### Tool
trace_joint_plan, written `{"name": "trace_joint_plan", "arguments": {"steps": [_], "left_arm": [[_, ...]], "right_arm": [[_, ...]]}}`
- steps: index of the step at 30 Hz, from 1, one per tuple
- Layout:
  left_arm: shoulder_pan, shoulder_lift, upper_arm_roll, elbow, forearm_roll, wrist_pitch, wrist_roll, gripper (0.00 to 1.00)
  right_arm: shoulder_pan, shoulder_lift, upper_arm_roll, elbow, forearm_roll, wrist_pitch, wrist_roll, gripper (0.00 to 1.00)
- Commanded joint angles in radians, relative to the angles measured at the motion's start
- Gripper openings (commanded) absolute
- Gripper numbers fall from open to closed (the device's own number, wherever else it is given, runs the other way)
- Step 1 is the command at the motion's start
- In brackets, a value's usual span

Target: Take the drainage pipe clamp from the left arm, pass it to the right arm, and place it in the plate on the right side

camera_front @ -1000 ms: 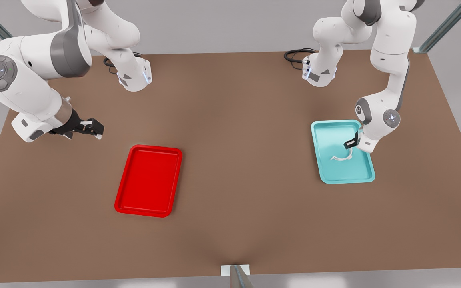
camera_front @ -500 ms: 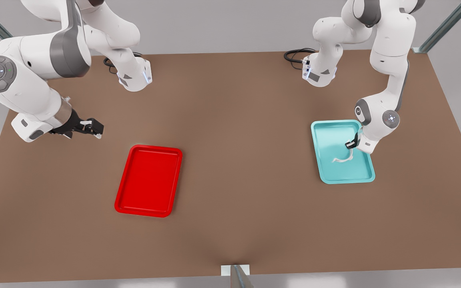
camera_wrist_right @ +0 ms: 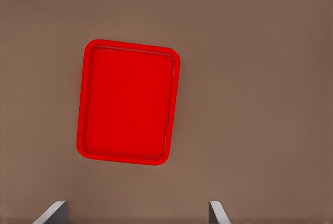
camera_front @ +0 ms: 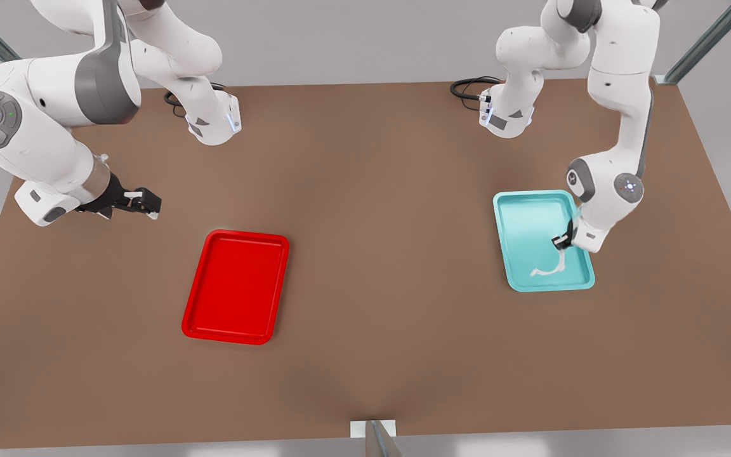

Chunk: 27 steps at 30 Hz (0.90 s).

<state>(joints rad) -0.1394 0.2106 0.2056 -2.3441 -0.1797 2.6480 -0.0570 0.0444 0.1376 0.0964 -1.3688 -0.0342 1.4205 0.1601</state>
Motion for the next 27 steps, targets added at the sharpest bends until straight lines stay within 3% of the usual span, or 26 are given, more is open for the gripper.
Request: {"name": "trace_joint_plan", "arguments": {"steps": [1, 3, 8, 11, 14, 19, 25, 27], "left_arm": [[-0.078, -0.039, -0.003, 0.077, -0.006, -0.201, -0.001, 0.21], [-0.209, 0.006, -0.005, 0.333, -0.014, -0.442, -0.076, 0.21], [-0.376, 0.035, -0.011, 0.447, -0.122, -0.448, -0.164, 0.21], [-0.47, 0.153, -0.023, 0.626, -0.248, -0.448, -0.264, 0.21], [-0.468, 0.237, -0.074, 0.789, -0.351, -0.456, -0.26, 0.21], [-0.468, 0.404, -0.149, 1.062, -0.35, -0.487, -0.099, 0.21], [-0.467, 0.513, -0.305, 1.151, -0.353, -0.344, 0.025, 0.21], [-0.468, 0.515, -0.305, 1.16, -0.351, -0.344, 0.068, 0.21]], "right_arm": [[0.0, -0.001, 0.0, 0.0, 0.0, -0.002, -0.01, 1.0], [0.0, -0.001, 0.0, 0.0, 0.0, -0.003, -0.008, 1.0], [0.0, -0.001, 0.0, 0.0, 0.0, -0.003, -0.01, 1.0], [-0.001, -0.001, 0.0, 0.0, 0.0, -0.003, -0.01, 1.0], [0.002, -0.001, 0.002, 0.0, 0.0, -0.003, -0.008, 1.0], [0.012, -0.003, 0.057, 0.01, 0.0, -0.005, -0.005, 1.0], [0.058, 0.023, 0.137, 0.06, -0.006, 0.014, 0.01, 1.0], [0.084, 0.066, 0.137, 0.115, -0.006, 0.026, 0.007, 1.0]]}}
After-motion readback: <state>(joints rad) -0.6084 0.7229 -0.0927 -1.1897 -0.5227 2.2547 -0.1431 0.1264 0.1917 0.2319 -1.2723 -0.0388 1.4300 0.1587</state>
